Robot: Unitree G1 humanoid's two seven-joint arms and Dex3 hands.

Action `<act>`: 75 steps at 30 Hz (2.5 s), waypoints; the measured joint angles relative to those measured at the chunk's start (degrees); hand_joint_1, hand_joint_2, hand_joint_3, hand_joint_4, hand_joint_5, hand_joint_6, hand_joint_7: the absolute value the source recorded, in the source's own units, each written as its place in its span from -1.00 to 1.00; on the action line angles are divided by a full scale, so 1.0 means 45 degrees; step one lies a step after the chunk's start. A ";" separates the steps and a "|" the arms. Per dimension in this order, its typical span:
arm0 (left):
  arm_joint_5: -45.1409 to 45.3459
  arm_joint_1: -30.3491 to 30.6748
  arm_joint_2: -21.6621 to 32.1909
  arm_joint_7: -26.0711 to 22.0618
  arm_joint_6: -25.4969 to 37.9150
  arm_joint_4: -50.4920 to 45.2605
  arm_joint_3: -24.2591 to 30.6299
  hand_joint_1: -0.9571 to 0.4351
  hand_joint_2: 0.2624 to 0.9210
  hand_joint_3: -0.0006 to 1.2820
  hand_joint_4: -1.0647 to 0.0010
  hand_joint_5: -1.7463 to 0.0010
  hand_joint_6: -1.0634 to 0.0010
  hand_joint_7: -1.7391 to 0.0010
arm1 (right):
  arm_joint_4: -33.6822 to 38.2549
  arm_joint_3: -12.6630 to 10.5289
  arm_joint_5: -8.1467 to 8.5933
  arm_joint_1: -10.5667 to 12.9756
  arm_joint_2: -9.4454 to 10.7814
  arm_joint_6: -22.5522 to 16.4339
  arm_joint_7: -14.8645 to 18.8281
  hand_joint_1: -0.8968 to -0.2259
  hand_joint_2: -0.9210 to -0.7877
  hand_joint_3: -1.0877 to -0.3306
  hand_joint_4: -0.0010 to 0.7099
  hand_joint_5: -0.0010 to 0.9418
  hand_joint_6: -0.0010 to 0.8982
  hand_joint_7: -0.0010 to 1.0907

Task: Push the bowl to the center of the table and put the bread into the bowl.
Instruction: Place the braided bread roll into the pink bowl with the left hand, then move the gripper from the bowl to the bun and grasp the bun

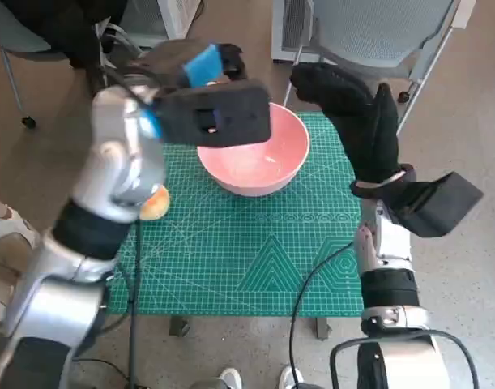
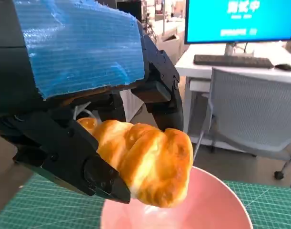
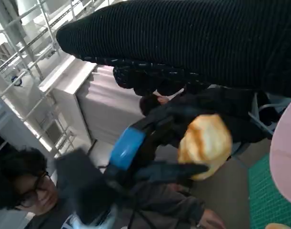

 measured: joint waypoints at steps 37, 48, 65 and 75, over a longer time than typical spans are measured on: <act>-0.1308 -0.1188 -0.2059 0.2272 -0.2295 0.6373 0.0697 -0.05 0.74 -0.96 0.74 0.72 0.52 0.88 | -0.0769 0.0303 -0.0126 0.0426 -0.0263 0.0229 -0.0607 -0.37 -1.00 -0.53 -0.62 -1.00 -1.00 -0.28; -0.1670 -0.1197 -0.1972 0.1996 -0.2824 0.6603 0.0838 -0.26 0.66 -1.00 0.99 1.00 0.61 0.99 | -0.0663 0.0301 -0.0122 0.0424 -0.0317 0.0278 -0.0606 -0.37 -1.00 -0.54 -0.62 -1.00 -1.00 -0.27; -0.1962 -0.1128 -0.1683 0.2101 -0.2810 0.5870 0.1152 -0.28 0.64 -1.00 1.00 1.00 0.61 0.99 | -0.0460 0.0318 -0.0122 0.0421 -0.0312 0.0274 -0.0606 -0.37 -1.00 -0.54 -0.62 -1.00 -1.00 -0.27; -0.1599 0.0097 -0.0210 0.1080 -0.1429 0.1740 0.1256 -0.30 0.66 -1.00 0.99 1.00 0.62 1.00 | -0.0520 0.0363 -0.0110 0.0419 -0.0285 0.0274 -0.0607 -0.37 -1.00 -0.53 -0.64 -1.00 -1.00 -0.26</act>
